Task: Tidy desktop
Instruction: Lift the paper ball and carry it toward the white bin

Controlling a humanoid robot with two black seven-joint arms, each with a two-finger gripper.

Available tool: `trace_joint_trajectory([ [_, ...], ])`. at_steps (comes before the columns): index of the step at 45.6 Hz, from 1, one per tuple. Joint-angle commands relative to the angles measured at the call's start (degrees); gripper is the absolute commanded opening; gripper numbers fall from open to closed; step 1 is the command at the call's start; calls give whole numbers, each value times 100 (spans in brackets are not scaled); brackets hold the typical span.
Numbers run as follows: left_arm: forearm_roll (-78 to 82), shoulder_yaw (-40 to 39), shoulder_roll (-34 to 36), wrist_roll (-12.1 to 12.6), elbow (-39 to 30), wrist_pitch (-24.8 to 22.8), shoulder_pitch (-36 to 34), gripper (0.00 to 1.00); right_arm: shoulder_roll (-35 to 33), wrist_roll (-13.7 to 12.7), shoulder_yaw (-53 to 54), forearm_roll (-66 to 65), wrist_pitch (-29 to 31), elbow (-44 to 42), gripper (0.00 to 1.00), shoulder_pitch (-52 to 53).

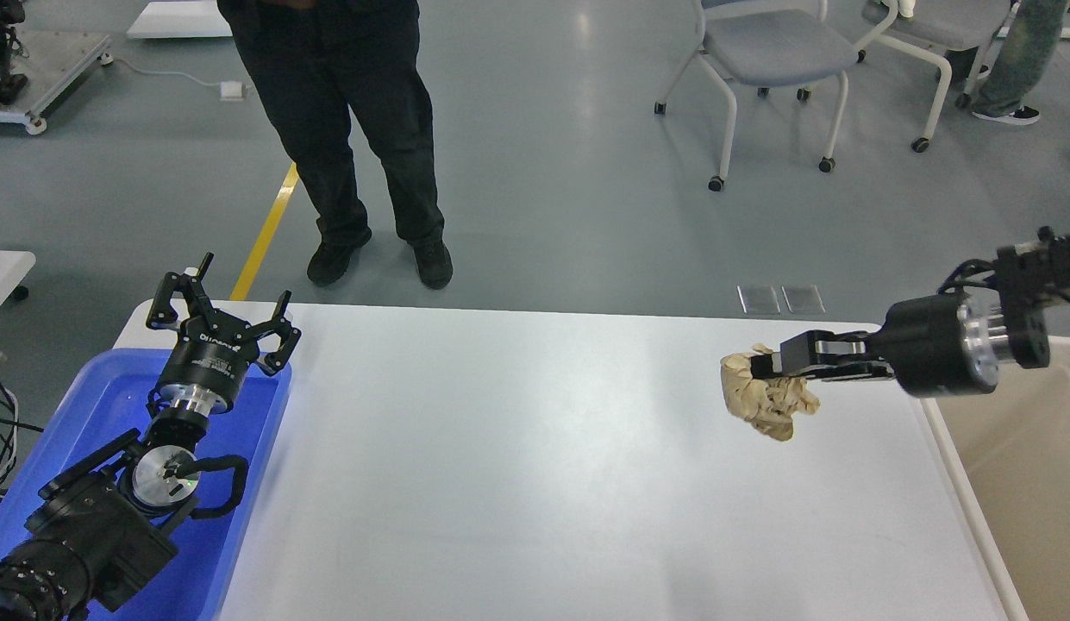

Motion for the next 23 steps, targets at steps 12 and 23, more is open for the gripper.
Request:
trace_joint_trajectory([
  [12,0,2,5,5,0,0,5,100,-1105,-126,-474,602,-272,-971,0,575],
  [23,0,-7,5,-3,0,0,5,100,-1194,382,-992,532,-816,-2852,0,285],
])
